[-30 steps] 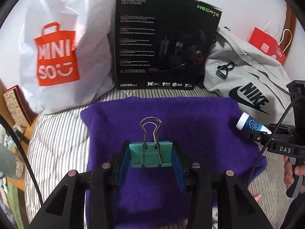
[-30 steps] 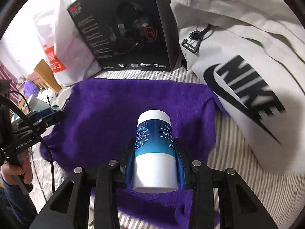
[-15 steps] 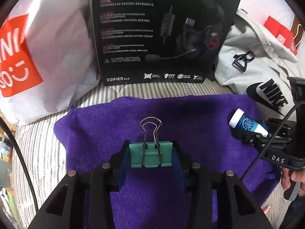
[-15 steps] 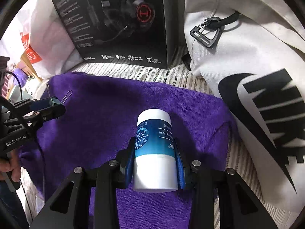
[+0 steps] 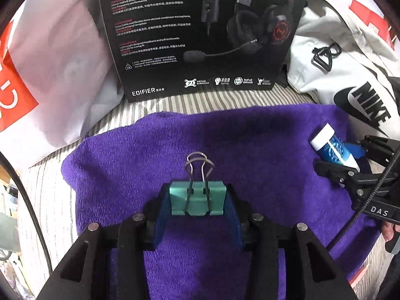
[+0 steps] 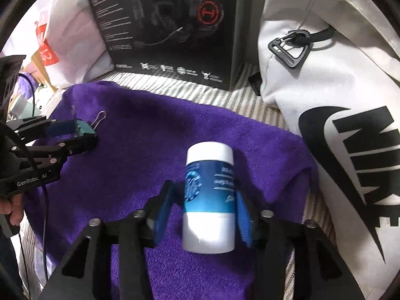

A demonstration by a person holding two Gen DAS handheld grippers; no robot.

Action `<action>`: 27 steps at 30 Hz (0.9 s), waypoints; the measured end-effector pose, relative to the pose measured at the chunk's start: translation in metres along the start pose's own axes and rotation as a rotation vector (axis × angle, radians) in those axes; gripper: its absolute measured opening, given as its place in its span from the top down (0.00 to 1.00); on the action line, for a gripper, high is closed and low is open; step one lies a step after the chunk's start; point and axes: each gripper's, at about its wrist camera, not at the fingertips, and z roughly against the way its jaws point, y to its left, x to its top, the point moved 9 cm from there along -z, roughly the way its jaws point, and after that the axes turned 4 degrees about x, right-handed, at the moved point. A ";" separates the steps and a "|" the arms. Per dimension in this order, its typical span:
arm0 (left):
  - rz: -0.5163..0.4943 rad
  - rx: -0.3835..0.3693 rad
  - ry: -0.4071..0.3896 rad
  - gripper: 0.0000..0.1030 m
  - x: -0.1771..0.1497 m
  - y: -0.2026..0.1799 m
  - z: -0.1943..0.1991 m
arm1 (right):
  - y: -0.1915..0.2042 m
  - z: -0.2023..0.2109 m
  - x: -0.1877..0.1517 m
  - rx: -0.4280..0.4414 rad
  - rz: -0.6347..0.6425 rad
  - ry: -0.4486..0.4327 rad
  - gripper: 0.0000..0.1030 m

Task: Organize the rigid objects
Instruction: 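Carry the jar with the right tool onto the purple towel while the left tool sets the clip there, then grasp the clear pill bottle of white candies with the left tool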

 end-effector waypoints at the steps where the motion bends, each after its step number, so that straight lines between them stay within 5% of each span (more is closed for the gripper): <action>1: -0.004 -0.002 0.003 0.50 -0.001 -0.002 0.000 | 0.002 -0.001 -0.001 -0.001 0.005 0.000 0.47; 3: -0.017 0.017 0.012 0.40 -0.008 -0.003 0.001 | 0.002 0.002 -0.006 -0.007 -0.002 0.005 0.47; 12: 0.051 0.028 -0.039 0.40 -0.038 -0.003 0.057 | 0.013 0.073 -0.044 0.017 -0.104 -0.059 0.41; 16: 0.070 0.016 -0.074 0.40 -0.065 -0.002 0.100 | 0.024 0.122 -0.081 0.017 -0.152 -0.118 0.27; 25: 0.120 -0.105 -0.041 0.40 -0.137 -0.034 0.130 | 0.031 0.170 -0.174 0.036 -0.291 -0.063 0.27; 27: 0.094 -0.085 -0.024 0.40 -0.142 -0.043 0.124 | 0.034 0.176 -0.188 0.042 -0.289 -0.051 0.27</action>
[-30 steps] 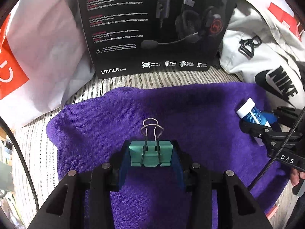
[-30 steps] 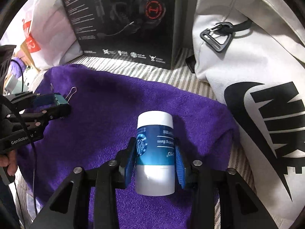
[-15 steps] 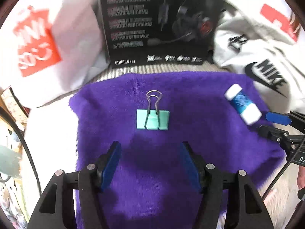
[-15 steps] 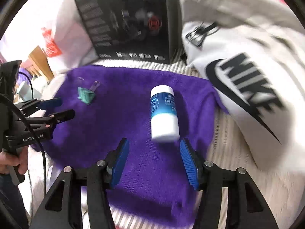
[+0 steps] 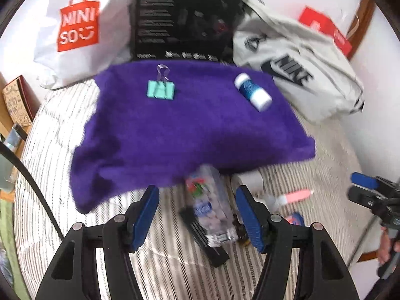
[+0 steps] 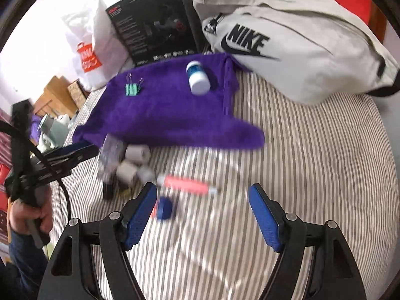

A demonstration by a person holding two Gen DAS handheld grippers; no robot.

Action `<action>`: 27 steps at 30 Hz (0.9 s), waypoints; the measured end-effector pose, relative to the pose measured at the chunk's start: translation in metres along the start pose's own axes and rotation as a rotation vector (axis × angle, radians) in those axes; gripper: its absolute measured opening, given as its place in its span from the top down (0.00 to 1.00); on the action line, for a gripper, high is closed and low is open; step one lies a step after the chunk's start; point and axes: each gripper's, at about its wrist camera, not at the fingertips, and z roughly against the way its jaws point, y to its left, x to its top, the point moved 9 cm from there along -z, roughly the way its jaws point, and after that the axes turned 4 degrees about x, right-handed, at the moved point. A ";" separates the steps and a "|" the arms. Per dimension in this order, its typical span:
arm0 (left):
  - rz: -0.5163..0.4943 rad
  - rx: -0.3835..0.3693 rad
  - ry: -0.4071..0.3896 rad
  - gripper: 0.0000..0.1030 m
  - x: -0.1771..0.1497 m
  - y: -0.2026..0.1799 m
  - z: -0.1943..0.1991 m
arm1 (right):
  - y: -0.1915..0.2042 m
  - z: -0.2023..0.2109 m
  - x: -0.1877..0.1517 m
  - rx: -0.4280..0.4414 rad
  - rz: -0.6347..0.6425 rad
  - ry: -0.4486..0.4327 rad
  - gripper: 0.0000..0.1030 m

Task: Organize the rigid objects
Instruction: 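Grasp the clear pill bottle of white candies with the left tool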

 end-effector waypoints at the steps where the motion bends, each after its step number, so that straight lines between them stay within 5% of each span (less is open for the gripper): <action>1: -0.004 0.012 0.003 0.40 -0.002 -0.003 -0.001 | -0.001 0.004 -0.006 -0.005 -0.003 -0.003 0.27; 13: -0.044 0.077 0.078 0.44 -0.014 -0.011 -0.039 | -0.009 0.016 -0.035 -0.023 -0.047 0.007 0.27; 17: -0.032 0.060 0.074 0.58 -0.015 -0.008 -0.036 | -0.005 0.009 -0.031 -0.022 -0.037 0.016 0.27; 27: 0.003 0.133 0.070 0.60 -0.040 0.049 -0.016 | 0.007 -0.019 -0.033 -0.012 -0.005 0.066 0.27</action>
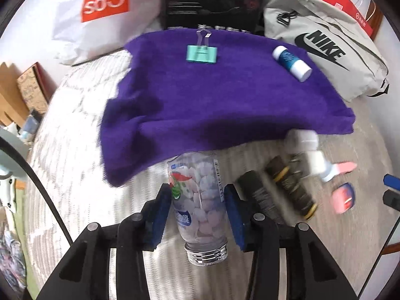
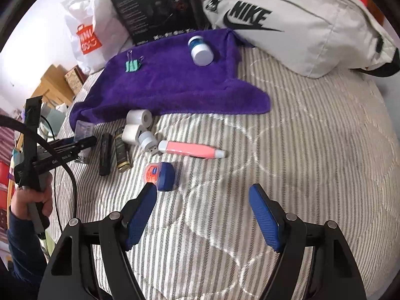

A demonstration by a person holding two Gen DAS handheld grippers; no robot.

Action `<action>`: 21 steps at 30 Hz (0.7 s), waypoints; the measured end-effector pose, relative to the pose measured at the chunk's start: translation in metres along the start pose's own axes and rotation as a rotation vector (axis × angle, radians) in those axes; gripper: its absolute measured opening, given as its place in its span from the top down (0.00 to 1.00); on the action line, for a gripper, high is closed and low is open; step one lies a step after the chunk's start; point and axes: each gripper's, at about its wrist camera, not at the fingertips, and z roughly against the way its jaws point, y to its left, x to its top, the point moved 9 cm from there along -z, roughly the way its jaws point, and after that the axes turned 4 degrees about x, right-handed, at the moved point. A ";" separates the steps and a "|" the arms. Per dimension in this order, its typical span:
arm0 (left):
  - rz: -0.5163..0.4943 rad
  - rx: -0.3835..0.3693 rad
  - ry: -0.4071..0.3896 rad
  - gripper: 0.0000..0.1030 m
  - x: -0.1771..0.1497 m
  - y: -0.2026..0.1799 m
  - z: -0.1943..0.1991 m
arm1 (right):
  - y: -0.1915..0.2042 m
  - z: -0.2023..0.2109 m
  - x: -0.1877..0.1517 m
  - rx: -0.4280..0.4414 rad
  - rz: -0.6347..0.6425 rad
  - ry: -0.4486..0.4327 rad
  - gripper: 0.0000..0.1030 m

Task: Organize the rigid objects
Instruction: 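Grasp the clear pill bottle of white candies with the left tool, then grasp the pink tube with the right tool while the left tool holds the pill bottle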

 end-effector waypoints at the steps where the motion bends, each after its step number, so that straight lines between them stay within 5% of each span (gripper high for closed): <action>1: 0.010 -0.004 0.008 0.60 -0.003 0.004 -0.001 | 0.002 -0.003 0.000 0.000 0.006 0.005 0.27; 10: -0.010 0.052 -0.037 0.53 -0.010 0.001 -0.005 | 0.012 -0.019 -0.004 0.001 0.031 0.038 0.27; 21: -0.002 0.030 -0.042 0.60 -0.011 0.005 -0.003 | 0.005 -0.045 0.020 -0.062 0.151 0.001 0.27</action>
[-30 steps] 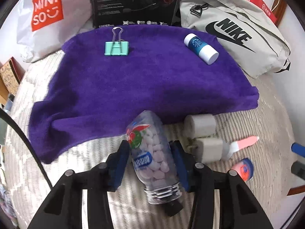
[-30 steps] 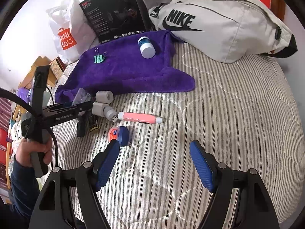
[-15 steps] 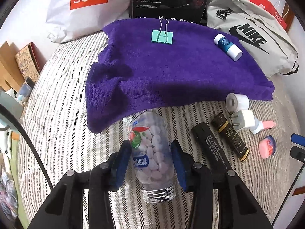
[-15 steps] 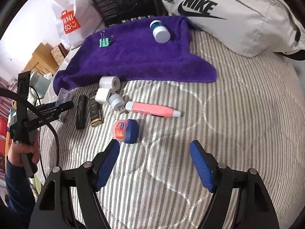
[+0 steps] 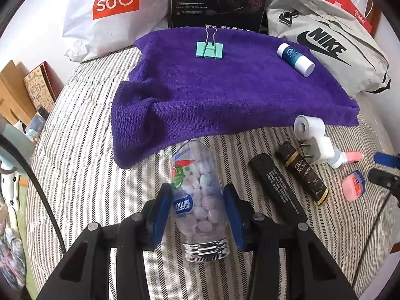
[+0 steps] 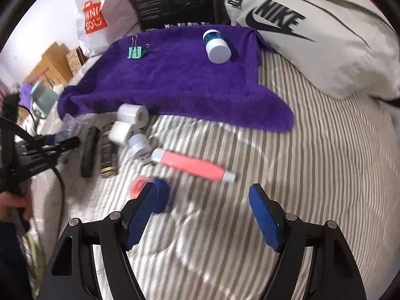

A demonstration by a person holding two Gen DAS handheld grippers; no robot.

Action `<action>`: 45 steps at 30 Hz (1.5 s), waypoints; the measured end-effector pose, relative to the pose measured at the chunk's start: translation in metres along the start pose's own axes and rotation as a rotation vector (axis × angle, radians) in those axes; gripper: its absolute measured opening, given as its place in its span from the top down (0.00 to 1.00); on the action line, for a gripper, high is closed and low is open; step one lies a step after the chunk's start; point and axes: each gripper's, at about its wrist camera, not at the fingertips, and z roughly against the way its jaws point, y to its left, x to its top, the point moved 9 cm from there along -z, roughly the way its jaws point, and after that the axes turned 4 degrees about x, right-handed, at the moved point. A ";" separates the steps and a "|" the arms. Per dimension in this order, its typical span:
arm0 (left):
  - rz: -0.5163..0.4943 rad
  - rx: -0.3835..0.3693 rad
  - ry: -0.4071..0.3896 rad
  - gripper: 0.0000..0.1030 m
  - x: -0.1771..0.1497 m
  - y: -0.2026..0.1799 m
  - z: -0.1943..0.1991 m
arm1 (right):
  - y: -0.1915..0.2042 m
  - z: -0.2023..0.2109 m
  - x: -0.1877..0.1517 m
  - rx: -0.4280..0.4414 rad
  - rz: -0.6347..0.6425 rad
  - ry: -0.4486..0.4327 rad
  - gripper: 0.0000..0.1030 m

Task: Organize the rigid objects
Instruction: 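Grasp the pink tube with the right tool while the left tool holds the pill bottle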

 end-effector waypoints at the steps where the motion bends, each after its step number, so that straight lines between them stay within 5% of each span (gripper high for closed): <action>1: 0.003 0.000 0.000 0.60 -0.001 0.000 0.000 | -0.001 -0.004 0.002 -0.012 0.018 0.007 0.27; 5: 0.000 -0.001 0.001 0.60 -0.002 0.000 0.000 | 0.004 -0.021 0.011 -0.033 0.114 0.016 0.30; 8: -0.001 -0.002 0.009 0.60 -0.002 -0.001 0.000 | 0.012 -0.029 0.018 -0.072 0.208 0.008 0.47; 10: -0.003 -0.003 0.011 0.60 -0.001 -0.001 -0.001 | 0.020 -0.032 0.019 -0.042 0.243 0.006 0.70; 15: -0.003 -0.002 0.011 0.60 0.000 -0.001 -0.001 | 0.008 -0.028 0.014 -0.030 0.150 0.037 0.81; 18: -0.003 0.000 0.010 0.60 -0.001 -0.001 -0.001 | -0.004 -0.021 0.004 0.043 0.007 0.059 0.81; 27: -0.005 -0.001 0.004 0.59 0.001 -0.001 -0.002 | 0.012 -0.028 0.008 -0.054 0.186 0.043 0.83; 37: 0.028 -0.044 0.013 0.60 -0.002 0.005 0.006 | 0.010 0.001 0.009 0.070 0.071 0.007 0.84; 45: 0.032 -0.050 -0.011 0.61 0.002 0.009 0.022 | 0.012 0.002 0.008 0.064 0.063 0.027 0.84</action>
